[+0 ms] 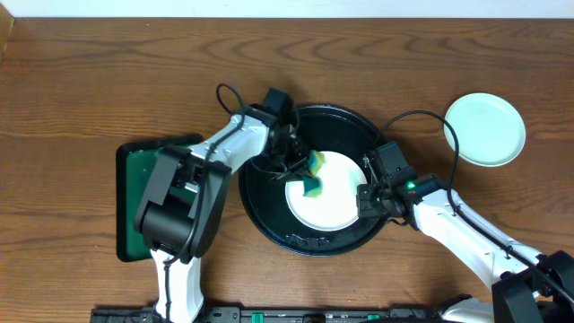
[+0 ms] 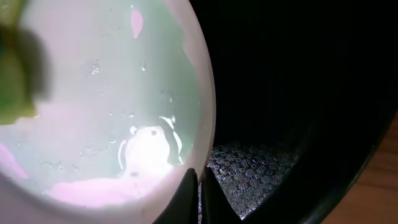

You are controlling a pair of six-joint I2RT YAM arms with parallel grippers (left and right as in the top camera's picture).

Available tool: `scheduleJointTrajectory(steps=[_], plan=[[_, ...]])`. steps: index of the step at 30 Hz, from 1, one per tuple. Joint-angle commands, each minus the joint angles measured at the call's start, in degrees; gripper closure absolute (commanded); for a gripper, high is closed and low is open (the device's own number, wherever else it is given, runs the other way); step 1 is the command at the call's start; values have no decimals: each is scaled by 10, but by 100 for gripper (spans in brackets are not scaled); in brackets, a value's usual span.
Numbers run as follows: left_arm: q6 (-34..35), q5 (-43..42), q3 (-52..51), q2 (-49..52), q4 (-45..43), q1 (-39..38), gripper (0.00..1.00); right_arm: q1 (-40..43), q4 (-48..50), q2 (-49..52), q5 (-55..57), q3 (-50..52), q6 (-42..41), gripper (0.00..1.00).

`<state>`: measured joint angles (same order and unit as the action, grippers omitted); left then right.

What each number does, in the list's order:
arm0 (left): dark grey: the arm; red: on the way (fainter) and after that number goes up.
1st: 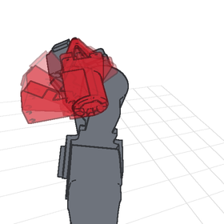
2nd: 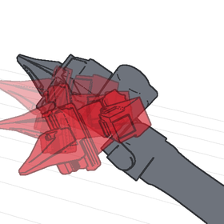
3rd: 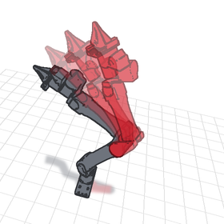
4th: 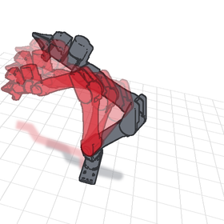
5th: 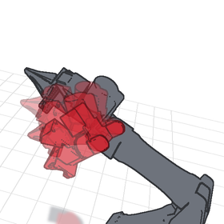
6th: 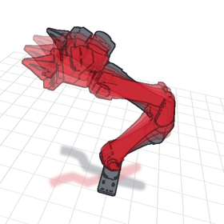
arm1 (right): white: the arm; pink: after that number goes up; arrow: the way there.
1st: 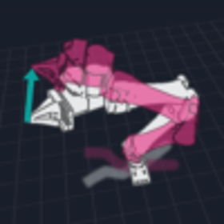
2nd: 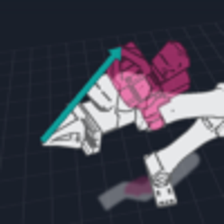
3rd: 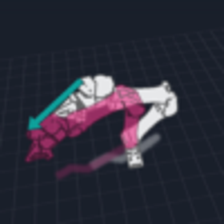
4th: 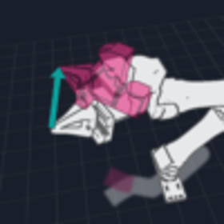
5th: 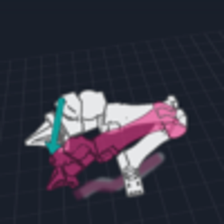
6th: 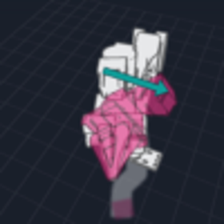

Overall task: Clean dirty plates on tray and stack at the side
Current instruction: 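Keep scrubbing the white plate with the sponge while right gripper holds its rim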

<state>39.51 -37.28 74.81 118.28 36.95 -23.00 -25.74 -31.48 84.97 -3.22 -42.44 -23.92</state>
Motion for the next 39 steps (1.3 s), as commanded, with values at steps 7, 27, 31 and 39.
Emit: scheduleJointTrajectory(steps=[7, 27, 31, 39], plan=[[-74, 198, -26, 30, 120, 36, 93, 2, -16, 4, 28, 10, -3, 99], [-206, -31, -27, 30, 60, -96, 93, 2, -12, 4, 21, 10, -9, 99], [-181, -56, -27, 30, 28, -94, 93, 2, -9, 4, 16, 10, -9, 99], [-165, -56, -27, 30, 17, -80, 93, 2, -7, 4, 16, 10, -23, 36]])
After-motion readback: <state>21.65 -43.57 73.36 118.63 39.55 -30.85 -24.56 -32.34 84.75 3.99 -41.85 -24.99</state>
